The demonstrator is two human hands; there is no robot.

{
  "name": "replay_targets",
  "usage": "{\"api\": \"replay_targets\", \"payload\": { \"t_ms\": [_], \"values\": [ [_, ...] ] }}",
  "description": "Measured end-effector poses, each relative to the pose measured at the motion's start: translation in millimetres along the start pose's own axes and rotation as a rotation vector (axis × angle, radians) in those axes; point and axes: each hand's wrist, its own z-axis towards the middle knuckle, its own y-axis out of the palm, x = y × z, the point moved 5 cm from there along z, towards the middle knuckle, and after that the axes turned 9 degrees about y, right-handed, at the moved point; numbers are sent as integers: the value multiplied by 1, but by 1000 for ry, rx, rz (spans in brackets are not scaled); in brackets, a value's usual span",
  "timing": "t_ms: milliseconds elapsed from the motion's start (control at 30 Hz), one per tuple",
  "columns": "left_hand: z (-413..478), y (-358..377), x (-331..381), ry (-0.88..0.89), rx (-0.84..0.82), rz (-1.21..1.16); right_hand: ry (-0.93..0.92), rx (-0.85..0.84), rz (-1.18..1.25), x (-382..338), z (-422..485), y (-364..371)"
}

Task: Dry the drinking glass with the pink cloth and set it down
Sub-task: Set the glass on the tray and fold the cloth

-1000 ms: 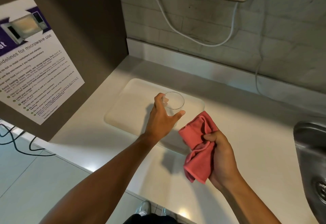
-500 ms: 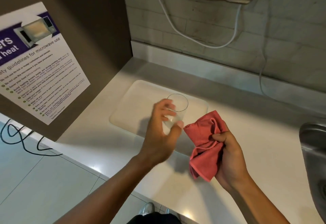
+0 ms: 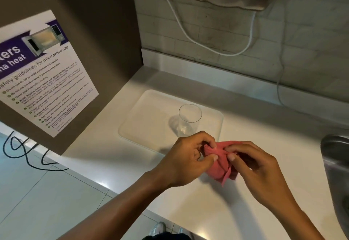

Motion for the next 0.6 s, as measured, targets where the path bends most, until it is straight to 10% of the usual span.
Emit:
{"api": "replay_targets", "payload": {
  "t_ms": [600],
  "values": [
    [55,4,36,126,-451,491,-7,-139,-545,-13,2,-38]
  ]
}}
